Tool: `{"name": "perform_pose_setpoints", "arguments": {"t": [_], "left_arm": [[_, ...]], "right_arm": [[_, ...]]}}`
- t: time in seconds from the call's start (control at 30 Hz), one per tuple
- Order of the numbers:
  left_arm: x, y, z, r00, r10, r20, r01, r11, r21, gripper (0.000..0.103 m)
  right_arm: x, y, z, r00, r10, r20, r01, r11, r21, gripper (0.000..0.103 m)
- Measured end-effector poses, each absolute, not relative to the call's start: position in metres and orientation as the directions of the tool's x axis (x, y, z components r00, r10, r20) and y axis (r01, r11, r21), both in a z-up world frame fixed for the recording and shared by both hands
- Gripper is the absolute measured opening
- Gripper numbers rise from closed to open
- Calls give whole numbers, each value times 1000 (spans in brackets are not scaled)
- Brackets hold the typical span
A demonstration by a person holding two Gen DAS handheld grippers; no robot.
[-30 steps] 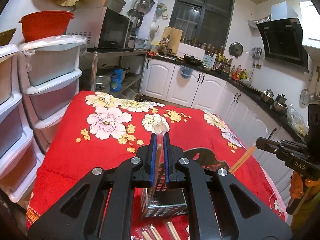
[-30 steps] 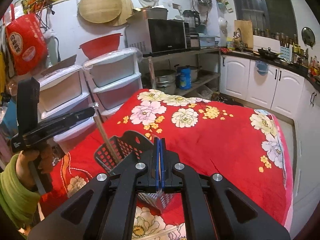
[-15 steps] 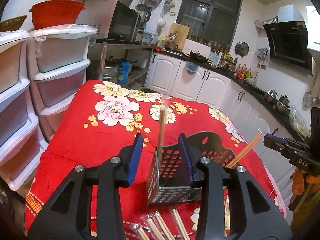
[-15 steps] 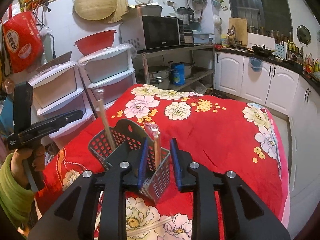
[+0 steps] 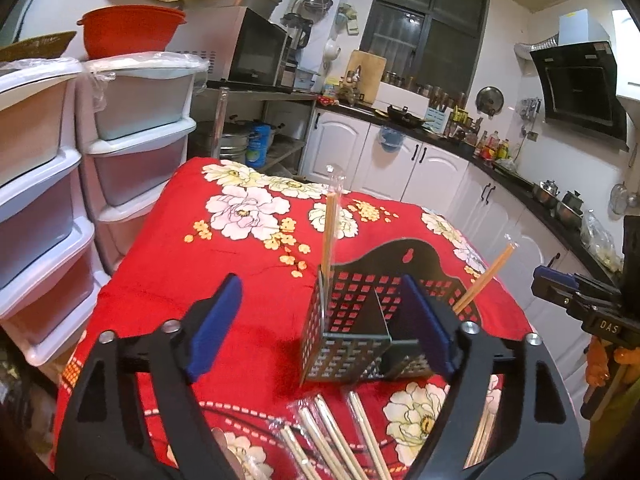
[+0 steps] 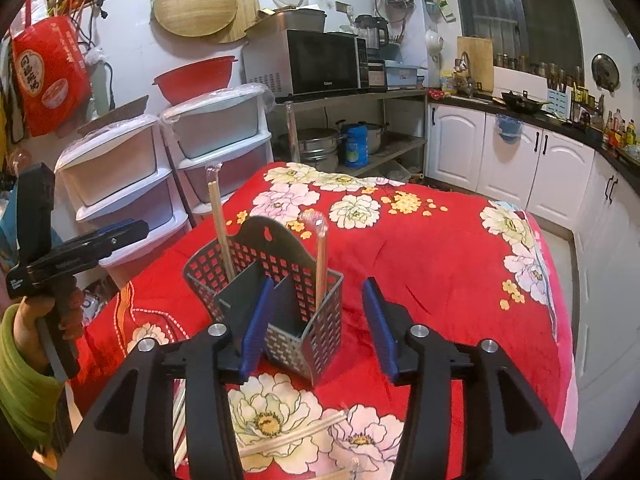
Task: Organize utensils
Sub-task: 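Open both grippers to release the chopsticks upright in the caddy, then close left gripper on another wrapped chopstick pair while right gripper grasps one too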
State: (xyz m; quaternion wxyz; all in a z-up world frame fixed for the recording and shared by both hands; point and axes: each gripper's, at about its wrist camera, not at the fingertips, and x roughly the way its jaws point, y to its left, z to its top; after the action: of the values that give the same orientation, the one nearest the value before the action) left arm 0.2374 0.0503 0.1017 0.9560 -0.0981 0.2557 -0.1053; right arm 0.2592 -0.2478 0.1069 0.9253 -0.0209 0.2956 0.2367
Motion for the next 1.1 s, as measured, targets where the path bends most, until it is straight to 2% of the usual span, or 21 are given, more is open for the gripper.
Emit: {"name": "perform_pose_setpoints", "arguments": {"t": [0.03, 0.17, 0.23, 1.1], "left_arm": [[234, 51, 100, 846, -252, -469, 150, 958, -243, 80], [224, 50, 94, 852, -229, -471, 136, 965, -222, 85], [220, 53, 90, 850, -220, -479, 125, 967, -222, 90], [173, 73, 22, 792, -163, -589, 13, 968, -250, 90]], "right_arm": [[257, -248, 106, 714, 423, -558, -450, 888, 98, 50], [248, -247, 97, 710, 416, -568, -447, 890, 93, 53], [244, -246, 92, 703, 419, -575, -448, 888, 99, 53], [211, -218, 7, 578, 450, -681, -502, 854, 137, 56]]}}
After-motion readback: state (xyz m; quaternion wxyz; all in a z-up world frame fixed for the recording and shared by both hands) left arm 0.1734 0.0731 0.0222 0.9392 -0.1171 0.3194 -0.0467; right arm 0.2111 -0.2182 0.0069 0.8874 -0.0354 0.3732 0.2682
